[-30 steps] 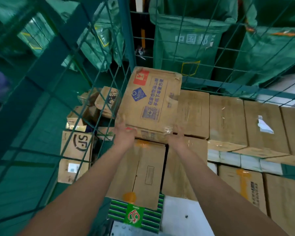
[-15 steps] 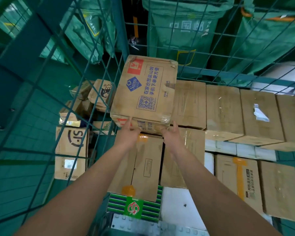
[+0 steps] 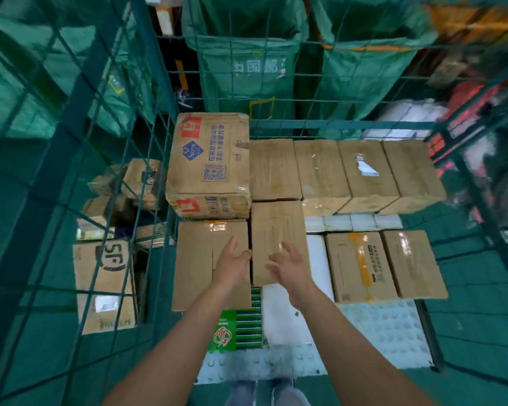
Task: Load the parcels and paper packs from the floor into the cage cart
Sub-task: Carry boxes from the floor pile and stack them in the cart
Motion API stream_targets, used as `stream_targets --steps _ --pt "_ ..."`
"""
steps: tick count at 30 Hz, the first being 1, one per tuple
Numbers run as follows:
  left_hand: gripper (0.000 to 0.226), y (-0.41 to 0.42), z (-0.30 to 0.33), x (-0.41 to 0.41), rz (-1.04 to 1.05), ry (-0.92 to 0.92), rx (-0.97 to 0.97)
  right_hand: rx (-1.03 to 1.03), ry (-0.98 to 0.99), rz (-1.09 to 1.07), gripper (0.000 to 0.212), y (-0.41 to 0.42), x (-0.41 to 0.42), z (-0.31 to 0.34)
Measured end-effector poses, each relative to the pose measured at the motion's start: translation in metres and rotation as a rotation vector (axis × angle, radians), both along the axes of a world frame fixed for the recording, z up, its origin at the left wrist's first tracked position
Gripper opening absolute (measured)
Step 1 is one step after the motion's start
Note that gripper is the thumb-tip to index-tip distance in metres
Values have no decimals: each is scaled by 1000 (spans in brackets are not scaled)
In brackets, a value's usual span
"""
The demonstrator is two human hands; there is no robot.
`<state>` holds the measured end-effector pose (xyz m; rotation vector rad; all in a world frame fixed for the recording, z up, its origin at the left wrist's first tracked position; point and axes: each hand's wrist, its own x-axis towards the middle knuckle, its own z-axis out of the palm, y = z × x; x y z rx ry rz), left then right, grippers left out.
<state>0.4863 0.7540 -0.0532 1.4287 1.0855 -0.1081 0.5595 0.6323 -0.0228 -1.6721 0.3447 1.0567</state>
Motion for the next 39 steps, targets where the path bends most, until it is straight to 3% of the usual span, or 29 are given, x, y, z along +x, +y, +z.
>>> stream_targets --steps 18,29,39 --pt "53 -247 37 -33 -477 -63 -183 67 -35 -604 34 -275 -99 55" --pt "57 -423 66 -89 -785 -75 -150 130 -75 -875 30 -448 -190 66" --pt "55 -588 74 -127 -1260 -98 -27 126 -156 -1213 22 -593 -285 73"
